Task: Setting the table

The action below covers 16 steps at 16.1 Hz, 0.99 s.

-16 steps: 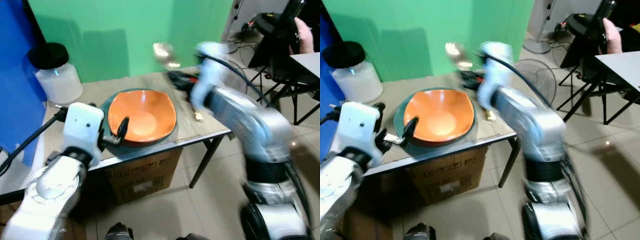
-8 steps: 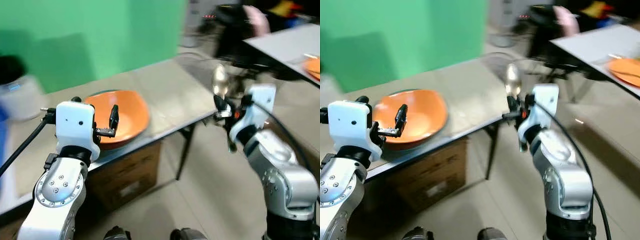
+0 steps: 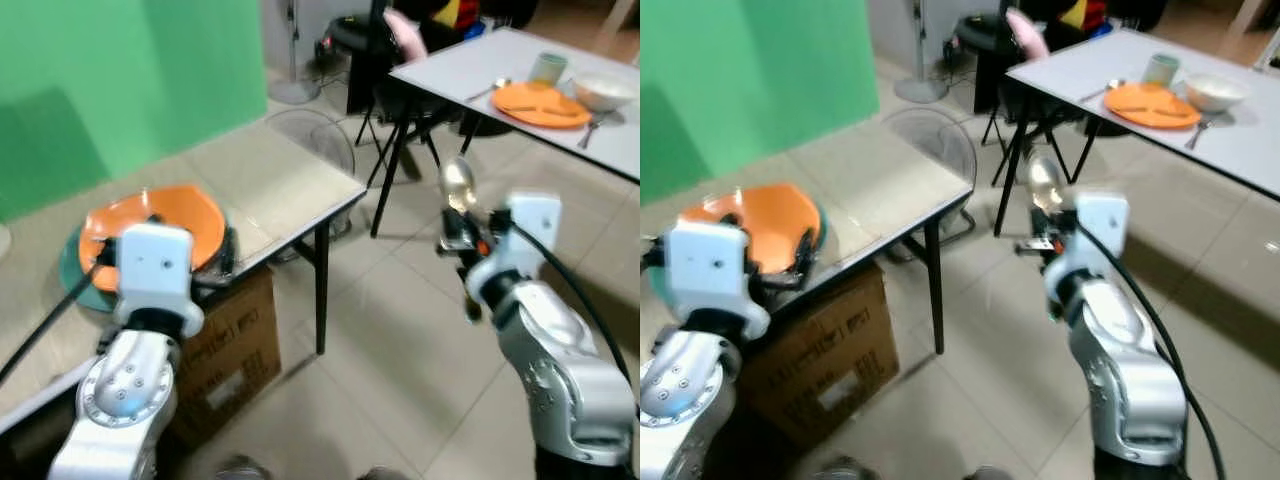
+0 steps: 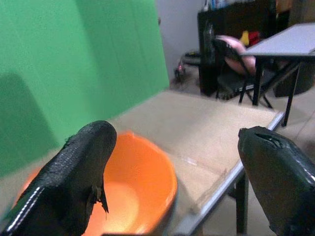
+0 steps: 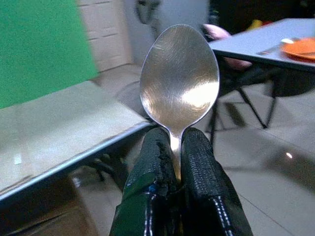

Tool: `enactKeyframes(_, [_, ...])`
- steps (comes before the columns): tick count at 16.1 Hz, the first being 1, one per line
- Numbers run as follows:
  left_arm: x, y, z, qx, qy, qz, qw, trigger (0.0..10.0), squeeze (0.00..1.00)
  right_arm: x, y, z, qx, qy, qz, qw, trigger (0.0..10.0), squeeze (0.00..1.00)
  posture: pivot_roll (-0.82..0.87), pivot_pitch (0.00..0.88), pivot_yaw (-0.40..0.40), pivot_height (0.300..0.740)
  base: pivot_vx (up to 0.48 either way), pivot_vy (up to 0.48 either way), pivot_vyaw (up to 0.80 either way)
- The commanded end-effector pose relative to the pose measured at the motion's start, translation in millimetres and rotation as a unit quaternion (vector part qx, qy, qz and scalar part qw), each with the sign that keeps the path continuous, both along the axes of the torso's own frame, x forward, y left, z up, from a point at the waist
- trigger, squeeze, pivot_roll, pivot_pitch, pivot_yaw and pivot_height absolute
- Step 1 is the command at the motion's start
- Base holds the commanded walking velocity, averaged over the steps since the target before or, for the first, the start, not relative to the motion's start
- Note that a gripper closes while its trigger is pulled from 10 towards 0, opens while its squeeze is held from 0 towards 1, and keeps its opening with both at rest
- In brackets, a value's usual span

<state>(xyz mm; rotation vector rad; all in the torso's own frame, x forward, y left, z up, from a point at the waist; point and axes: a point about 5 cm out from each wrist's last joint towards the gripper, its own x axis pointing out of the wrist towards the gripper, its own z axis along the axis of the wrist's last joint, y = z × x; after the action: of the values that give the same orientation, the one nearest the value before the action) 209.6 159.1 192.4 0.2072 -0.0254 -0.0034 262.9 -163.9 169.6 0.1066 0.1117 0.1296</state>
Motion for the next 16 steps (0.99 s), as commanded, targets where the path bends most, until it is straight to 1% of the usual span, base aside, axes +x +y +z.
enactKeyframes(1, [0.4, 3.0, 0.9, 0.007, -0.003, 0.006, 1.0, 10.0, 0.0, 2.2, 6.6, 8.1, -0.002, -0.017, 0.009, 1.0, 10.0, 0.0, -0.03, 0.052, -0.019, 0.74, 0.319, 0.0, -0.8])
enactKeyframes(2, [-0.1, 2.2, -0.2, 0.008, -0.002, 0.003, 1.0, 10.0, 0.0, 2.1, 7.6, 7.9, -0.009, -0.018, 0.009, 1.0, 10.0, 0.0, -0.04, 0.053, -0.021, 0.74, 0.315, 0.0, -0.55])
enactKeyframes(4, [-1.1, 0.5, -1.0, 0.007, -0.002, 0.0, 1.0, 10.0, 0.0, 1.1, 9.0, 6.6, -0.015, -0.018, 0.011, 1.0, 10.0, 0.0, -0.03, 0.056, -0.025, 0.74, 0.313, 0.0, 0.0])
enactKeyframes(9, [-0.9, 0.1, -1.5, 0.003, -0.004, -0.007, 1.0, 10.0, 0.0, 1.8, 7.9, 4.3, -0.009, -0.012, 0.001, 1.0, 10.0, 0.0, -0.03, 0.057, -0.023, 0.74, 0.368, 0.0, 0.0])
enactKeyframes(16, [1.2, 6.7, -5.0, 0.009, 0.002, -0.01, 1.0, 10.0, 0.0, -0.6, 1.7, 4.3, 0.009, -0.005, -0.02, 1.0, 10.0, 0.0, -0.05, 0.05, 0.006, 0.74, 0.4, 0.0, -0.8])
